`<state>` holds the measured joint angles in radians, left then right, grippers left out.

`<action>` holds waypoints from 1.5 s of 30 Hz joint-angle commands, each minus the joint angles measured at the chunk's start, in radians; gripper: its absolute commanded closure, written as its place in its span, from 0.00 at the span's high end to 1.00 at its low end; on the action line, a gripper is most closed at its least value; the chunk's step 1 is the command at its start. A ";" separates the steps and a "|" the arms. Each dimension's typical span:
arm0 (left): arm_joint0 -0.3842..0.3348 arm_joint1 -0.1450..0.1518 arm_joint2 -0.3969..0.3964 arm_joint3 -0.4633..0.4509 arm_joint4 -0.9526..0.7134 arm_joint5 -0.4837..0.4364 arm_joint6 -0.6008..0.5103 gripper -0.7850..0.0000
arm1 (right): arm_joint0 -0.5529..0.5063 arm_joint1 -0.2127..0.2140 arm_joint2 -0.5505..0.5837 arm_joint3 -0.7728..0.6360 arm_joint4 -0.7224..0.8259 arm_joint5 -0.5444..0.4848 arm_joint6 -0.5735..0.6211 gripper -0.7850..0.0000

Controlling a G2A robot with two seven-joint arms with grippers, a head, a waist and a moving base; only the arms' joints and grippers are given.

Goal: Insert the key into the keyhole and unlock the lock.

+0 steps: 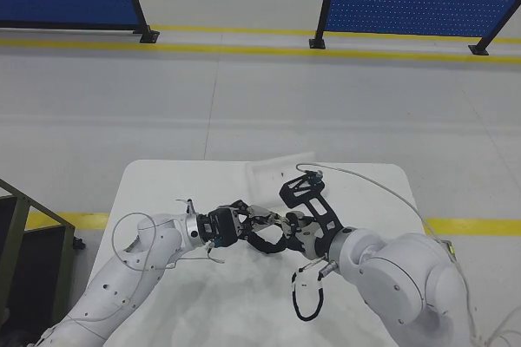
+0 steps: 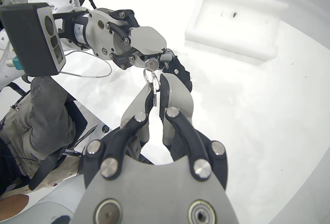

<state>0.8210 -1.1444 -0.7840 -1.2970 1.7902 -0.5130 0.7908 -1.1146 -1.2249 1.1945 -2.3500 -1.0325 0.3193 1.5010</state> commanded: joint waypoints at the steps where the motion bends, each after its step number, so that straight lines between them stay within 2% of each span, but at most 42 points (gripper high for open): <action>1: 0.001 -0.001 -0.001 0.001 -0.002 -0.001 0.001 0.00 | -0.003 -0.004 -0.001 0.000 -0.005 -0.004 0.004 0.00; 14: 0.008 -0.005 -0.009 -0.016 0.011 0.002 -0.004 0.00 | -0.017 -0.046 -0.039 0.000 -0.088 -0.023 0.023 0.00; 25: 0.013 -0.008 -0.014 -0.028 0.022 -0.003 -0.008 0.00 | -0.051 -0.099 -0.045 0.000 -0.158 -0.035 0.035 0.00; 26: 0.013 -0.008 -0.014 -0.027 0.022 -0.005 -0.009 0.00 | -0.054 -0.103 -0.043 0.000 -0.158 -0.035 0.035 0.08; 27: 0.013 -0.008 -0.015 -0.026 0.021 -0.009 -0.010 0.00 | -0.055 -0.108 -0.042 0.000 -0.159 -0.035 0.035 0.44; 28: 0.013 -0.009 -0.017 -0.024 0.016 -0.015 -0.010 0.00 | -0.056 -0.111 -0.042 0.000 -0.161 -0.035 0.035 0.98; 29: 0.013 -0.009 -0.018 -0.021 0.011 -0.021 -0.011 0.00 | -0.056 -0.114 -0.043 0.000 -0.162 -0.035 0.035 1.00; 37: 0.014 -0.013 -0.019 -0.024 -0.034 -0.089 -0.026 0.00 | -0.034 -0.119 -0.054 0.000 -0.194 -0.035 0.035 1.00; 40: 0.017 -0.016 -0.021 -0.018 -0.116 -0.186 -0.049 0.00 | -0.009 -0.111 -0.050 0.000 -0.177 -0.044 0.035 1.00; 45: 0.012 -0.016 -0.039 -0.013 -0.238 -0.332 -0.173 0.00 | -0.001 -0.086 0.015 0.000 -0.054 -0.165 0.035 1.00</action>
<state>0.8314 -1.1606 -0.8187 -1.3098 1.5773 -0.8199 0.6480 -1.1152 -1.3157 1.1921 -2.3500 -1.1219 0.1798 1.5359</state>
